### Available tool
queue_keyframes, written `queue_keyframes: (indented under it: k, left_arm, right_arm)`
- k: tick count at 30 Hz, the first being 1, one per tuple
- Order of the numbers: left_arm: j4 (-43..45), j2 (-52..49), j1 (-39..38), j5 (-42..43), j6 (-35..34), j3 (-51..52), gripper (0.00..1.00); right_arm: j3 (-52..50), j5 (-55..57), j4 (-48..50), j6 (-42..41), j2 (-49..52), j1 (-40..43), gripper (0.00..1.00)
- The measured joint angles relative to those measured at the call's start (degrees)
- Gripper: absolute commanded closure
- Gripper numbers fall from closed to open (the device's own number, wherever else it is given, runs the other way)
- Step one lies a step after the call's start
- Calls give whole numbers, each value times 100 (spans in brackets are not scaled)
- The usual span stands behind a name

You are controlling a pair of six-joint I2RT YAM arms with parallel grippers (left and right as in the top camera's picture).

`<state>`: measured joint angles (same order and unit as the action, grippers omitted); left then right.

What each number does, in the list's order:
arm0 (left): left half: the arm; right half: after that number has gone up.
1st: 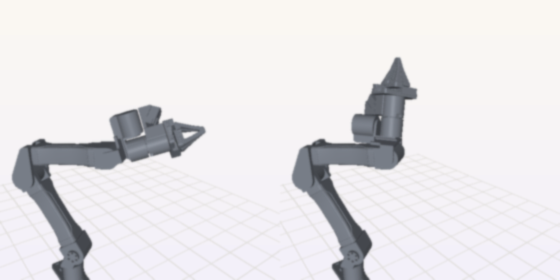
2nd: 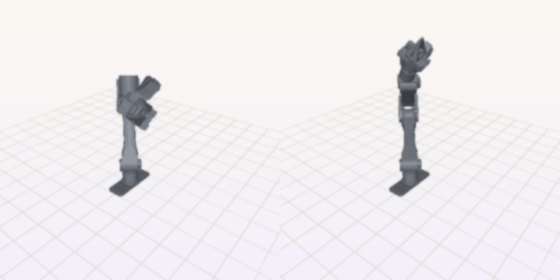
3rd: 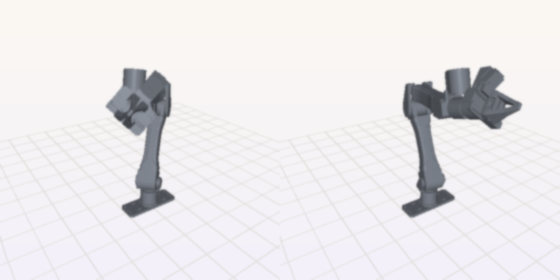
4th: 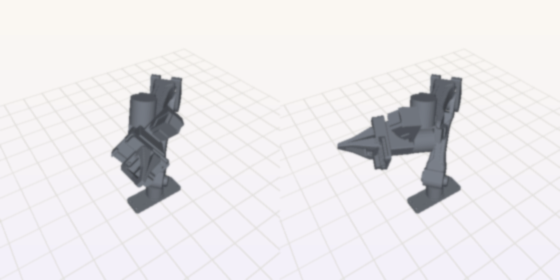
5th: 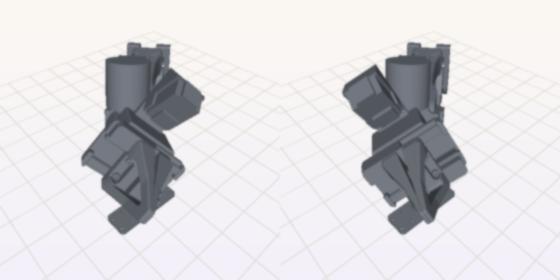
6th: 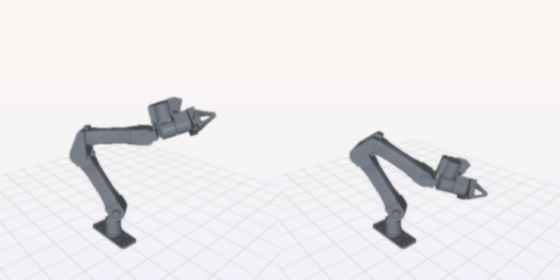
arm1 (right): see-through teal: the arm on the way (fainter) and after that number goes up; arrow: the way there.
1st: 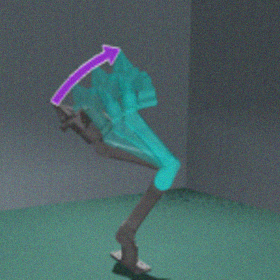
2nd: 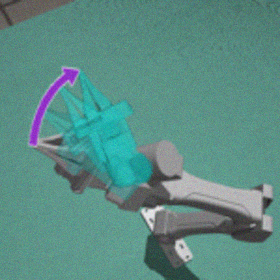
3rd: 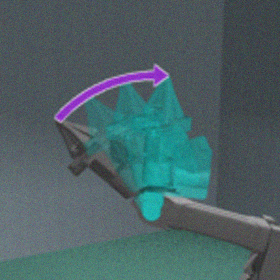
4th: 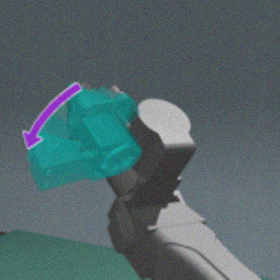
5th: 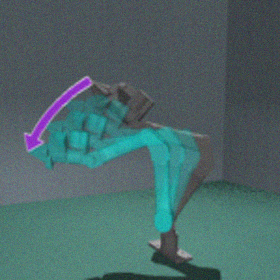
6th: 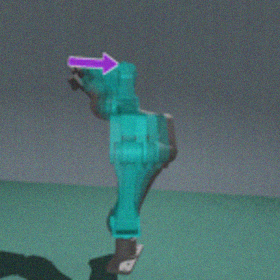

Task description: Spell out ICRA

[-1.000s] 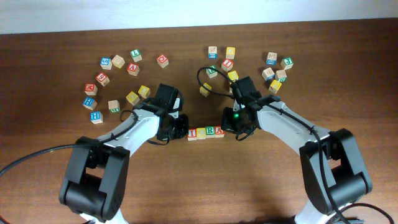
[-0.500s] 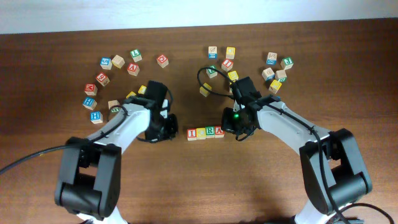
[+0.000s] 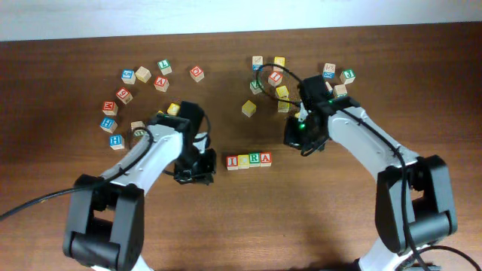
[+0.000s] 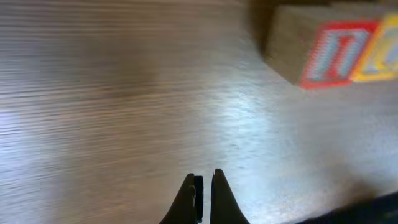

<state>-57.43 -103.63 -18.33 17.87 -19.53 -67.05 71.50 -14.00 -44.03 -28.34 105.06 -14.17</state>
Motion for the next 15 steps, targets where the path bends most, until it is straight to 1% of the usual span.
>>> queue_keyframes:
  k: [1, 2, 3, 4, 5, 10, 15]
  left_arm:
    - [33, 0, -166, 0, -26, 0, 100]
    - [87, 0, -332, -13, -127, 0, 100]
    - [140, 0, -431, -26, -208, 0, 100]
    - [223, 0, -568, -50, -334, 2, 100]
    - [326, 0, -671, -70, -435, 0, 100]
    - [758, 0, -1320, -472, -1246, 2, 100]
    - [1423, -63, -1683, -616, -1515, 2, 100]
  right_arm:
    - [0, 37, 7, 11, 0, 61, 64]
    - [0, 131, 17, 28, 0, 125, 58]
    - [0, 216, 24, 55, 0, 173, 41]
    - [0, 284, 44, 63, 0, 216, 12]
    - [0, 365, 44, 74, 0, 267, 2]
    - [0, 474, 48, 94, 0, 323, 2]
    - [0, 494, 50, 94, 0, 323, 2]
